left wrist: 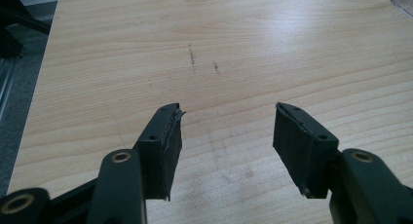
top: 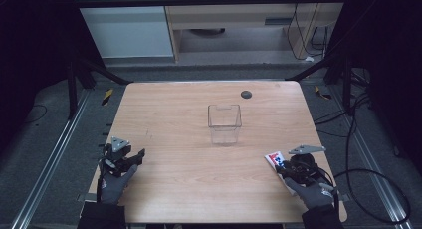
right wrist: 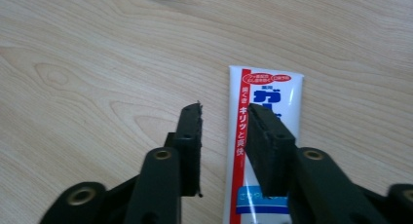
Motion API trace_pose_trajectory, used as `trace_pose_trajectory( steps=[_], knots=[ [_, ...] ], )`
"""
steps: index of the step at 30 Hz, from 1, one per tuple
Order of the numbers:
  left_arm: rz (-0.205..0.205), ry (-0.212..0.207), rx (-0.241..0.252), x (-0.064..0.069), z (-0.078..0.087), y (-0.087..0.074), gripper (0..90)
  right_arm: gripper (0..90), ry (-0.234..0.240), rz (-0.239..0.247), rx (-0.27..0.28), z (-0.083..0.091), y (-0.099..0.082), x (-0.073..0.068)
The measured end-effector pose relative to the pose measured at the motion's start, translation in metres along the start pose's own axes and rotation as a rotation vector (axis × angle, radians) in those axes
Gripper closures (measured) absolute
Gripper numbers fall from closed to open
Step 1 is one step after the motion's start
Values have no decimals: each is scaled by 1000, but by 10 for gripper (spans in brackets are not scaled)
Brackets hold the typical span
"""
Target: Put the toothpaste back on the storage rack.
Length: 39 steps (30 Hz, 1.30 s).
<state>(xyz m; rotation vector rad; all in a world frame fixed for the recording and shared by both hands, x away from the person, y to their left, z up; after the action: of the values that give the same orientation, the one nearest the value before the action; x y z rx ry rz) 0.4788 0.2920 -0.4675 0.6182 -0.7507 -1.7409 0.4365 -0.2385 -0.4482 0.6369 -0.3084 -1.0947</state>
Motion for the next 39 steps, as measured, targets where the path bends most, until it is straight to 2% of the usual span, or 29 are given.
trace_pose_trajectory(
  steps=[3,7,11,14,15,19,22,31,36,39],
  knots=[
    [-4,-1,-2,0,0,0,428,579,-20,-14,-7,-1,3,6],
    [-7,-3,0,1,0,0,427,547,-44,-11,-28,-6,8,11],
    [-7,0,-3,1,-1,0,426,528,-47,-6,-43,-7,14,13],
    [-5,1,-3,0,-1,0,426,504,-42,-2,-65,-8,21,13],
    [-5,0,-2,0,-1,0,426,486,-54,12,-84,-9,26,12],
    [-8,-1,-5,1,-2,0,426,473,-57,10,-110,-10,32,12],
    [-10,0,-7,1,-2,0,427,469,-55,8,-125,-12,34,13],
    [-11,0,-10,0,-3,0,426,443,-63,15,-225,-28,40,13],
    [-10,1,-8,0,-3,0,426,434,-79,20,-259,-35,39,13],
    [-9,1,-6,0,-2,0,426,424,-70,13,-272,-38,38,14]
  ],
)
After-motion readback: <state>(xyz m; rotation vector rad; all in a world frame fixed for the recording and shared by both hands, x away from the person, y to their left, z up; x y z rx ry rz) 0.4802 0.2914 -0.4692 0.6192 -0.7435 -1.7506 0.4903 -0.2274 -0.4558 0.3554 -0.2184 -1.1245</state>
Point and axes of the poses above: each handheld gripper's, and its own axes: z roughly backward along the jaws, y roughly out of its top, x roughly to its right, the point moved 1 cm from there along -z, roughly forward along the jaws, and after that the axes turned 3 degrees about -x, right-handed, at the moved point
